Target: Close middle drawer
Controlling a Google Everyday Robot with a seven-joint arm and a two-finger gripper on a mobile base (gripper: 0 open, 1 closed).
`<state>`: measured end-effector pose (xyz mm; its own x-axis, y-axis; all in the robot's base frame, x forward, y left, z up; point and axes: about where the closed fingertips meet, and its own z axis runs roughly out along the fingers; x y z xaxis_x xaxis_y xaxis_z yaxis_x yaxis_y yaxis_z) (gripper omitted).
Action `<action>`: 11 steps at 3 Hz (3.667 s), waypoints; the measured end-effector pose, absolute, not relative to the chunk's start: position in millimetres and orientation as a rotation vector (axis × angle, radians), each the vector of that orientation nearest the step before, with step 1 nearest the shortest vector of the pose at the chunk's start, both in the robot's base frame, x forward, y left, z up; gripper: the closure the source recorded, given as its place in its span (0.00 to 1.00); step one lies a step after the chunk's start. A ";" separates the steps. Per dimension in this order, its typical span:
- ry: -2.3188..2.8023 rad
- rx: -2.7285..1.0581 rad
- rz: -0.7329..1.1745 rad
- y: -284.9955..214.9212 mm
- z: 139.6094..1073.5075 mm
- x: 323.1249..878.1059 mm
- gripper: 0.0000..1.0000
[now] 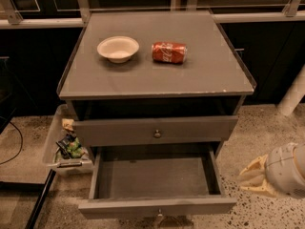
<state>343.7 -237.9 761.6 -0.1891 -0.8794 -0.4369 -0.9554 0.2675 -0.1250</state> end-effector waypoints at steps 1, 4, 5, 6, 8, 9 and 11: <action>2.157 -1.631 0.301 -227.1 693.8 341.0 1.00; 2.109 -1.626 0.308 -221.2 567.4 364.7 1.00; 2.123 -1.617 0.362 -216.6 534.5 369.5 1.00; 2.125 -1.646 0.378 -208.6 484.3 376.2 1.00; 2.027 -1.655 0.350 -204.7 423.3 391.1 1.00; 1.953 -1.641 0.376 -199.7 408.0 399.6 1.00; 1.950 -1.645 0.378 -198.7 406.1 399.5 0.59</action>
Offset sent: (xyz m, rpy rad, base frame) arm 0.0170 0.0232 -0.1917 0.0905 -0.0005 -0.0522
